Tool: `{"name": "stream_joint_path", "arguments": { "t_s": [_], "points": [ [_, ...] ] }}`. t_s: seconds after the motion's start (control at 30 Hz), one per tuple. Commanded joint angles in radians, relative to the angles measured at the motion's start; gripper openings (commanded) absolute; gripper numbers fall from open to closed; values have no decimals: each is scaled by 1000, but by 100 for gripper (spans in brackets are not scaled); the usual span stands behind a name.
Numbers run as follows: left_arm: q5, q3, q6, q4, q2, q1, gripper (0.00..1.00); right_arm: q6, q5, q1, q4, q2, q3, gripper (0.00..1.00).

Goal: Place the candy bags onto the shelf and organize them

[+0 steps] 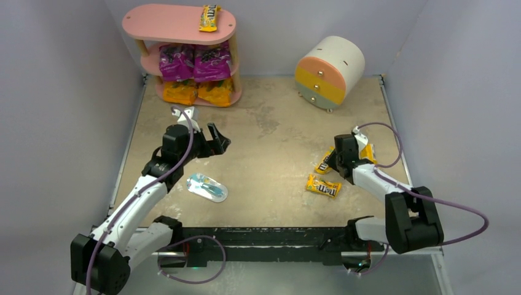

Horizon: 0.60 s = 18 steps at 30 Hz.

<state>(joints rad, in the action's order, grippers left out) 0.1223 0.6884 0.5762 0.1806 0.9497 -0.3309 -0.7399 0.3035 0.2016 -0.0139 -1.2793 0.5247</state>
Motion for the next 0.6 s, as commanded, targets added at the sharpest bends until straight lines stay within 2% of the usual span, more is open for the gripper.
{"name": "stream_joint_path", "arguments": {
  "t_s": [0.0, 0.07, 0.2, 0.33, 0.5, 0.57],
  "points": [
    [7, 33, 9, -61, 2, -9, 99, 11, -6, -4, 109, 14, -13, 27],
    [63, 24, 4, -101, 12, -11, 99, 12, 3, -4, 128, 29, -30, 17],
    [308, 7, -28, -218, 66, -11, 100, 35, -47, -4, 149, 67, -33, 1],
    [515, -16, 9, -363, 152, -19, 100, 71, -108, -4, 194, 157, -49, 0],
    [513, -17, 37, -447, 206, -62, 100, 119, -188, -4, 178, 254, -40, 0],
    [515, -14, 52, -489, 226, -89, 100, 152, -271, -4, 214, 297, -36, 0]
  ]
}}
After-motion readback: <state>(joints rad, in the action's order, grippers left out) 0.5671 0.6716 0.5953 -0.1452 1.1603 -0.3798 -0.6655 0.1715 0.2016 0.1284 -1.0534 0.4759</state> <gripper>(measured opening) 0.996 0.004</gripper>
